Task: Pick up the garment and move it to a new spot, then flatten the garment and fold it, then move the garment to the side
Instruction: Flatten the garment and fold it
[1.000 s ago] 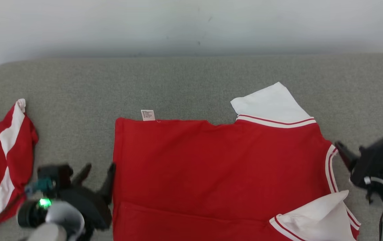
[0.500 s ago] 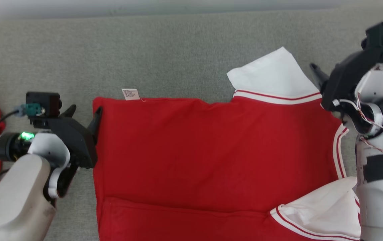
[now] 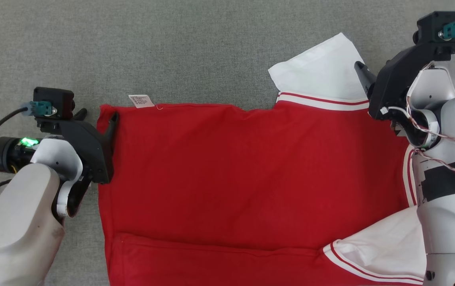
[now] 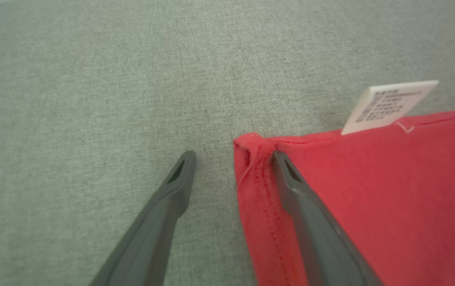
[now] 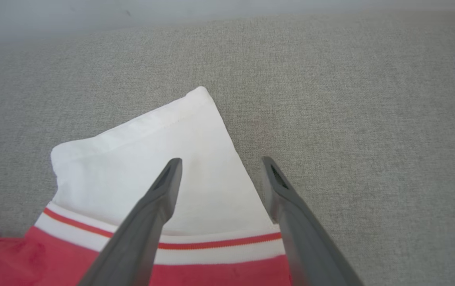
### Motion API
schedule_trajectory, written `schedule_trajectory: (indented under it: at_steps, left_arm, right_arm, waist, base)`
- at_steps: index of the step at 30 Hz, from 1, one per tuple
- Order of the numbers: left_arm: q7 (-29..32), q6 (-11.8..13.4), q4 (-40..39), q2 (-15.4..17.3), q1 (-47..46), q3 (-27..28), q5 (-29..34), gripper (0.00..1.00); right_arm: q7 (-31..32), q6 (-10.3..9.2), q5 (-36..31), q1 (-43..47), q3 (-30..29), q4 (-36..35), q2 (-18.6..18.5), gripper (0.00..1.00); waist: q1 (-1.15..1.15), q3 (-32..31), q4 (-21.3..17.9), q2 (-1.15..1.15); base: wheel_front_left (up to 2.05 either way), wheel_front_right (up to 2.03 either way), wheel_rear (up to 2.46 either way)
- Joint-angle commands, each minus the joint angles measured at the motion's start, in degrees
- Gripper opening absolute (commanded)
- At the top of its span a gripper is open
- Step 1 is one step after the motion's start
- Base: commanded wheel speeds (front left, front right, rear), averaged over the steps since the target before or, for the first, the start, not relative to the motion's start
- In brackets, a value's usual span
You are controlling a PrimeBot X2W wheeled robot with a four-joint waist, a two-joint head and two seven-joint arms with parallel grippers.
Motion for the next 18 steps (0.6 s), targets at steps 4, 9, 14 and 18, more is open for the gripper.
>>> schedule_trajectory:
  at_steps: [4,9,14,18]
  left_arm:
    - [1.82,-1.04,-0.39,0.58,0.78,-0.82,-1.07,0.00]
    - [0.92,0.58,-2.25,-0.21,0.54,-2.03,1.05,0.00]
    - [-0.17,1.50,-3.74,-2.13,0.70,-3.26,2.05,0.00]
    - [-1.19,1.61,-4.76,-3.51,0.83,-3.95,2.02,0.00]
  right_arm:
    - [0.73,-0.11,0.33,-1.93,0.78,0.53,-1.48,1.00]
    - [-1.39,-0.11,-0.45,-5.26,-1.10,2.23,-1.79,1.00]
    - [-2.76,-0.11,-2.26,-7.76,-1.47,4.92,-2.65,1.00]
    - [-2.16,-0.11,-4.73,-9.32,-1.83,7.63,-3.48,1.00]
  waist:
    - [0.00,0.82,0.55,-0.01]
    - [0.00,3.25,1.72,-0.01]
    - [0.00,5.21,3.14,-0.01]
    - [0.00,6.12,4.27,-0.01]
  base:
    - [0.00,0.00,0.00]
    - [0.00,0.00,0.00]
    - [0.00,0.00,0.00]
    - [0.00,0.00,0.00]
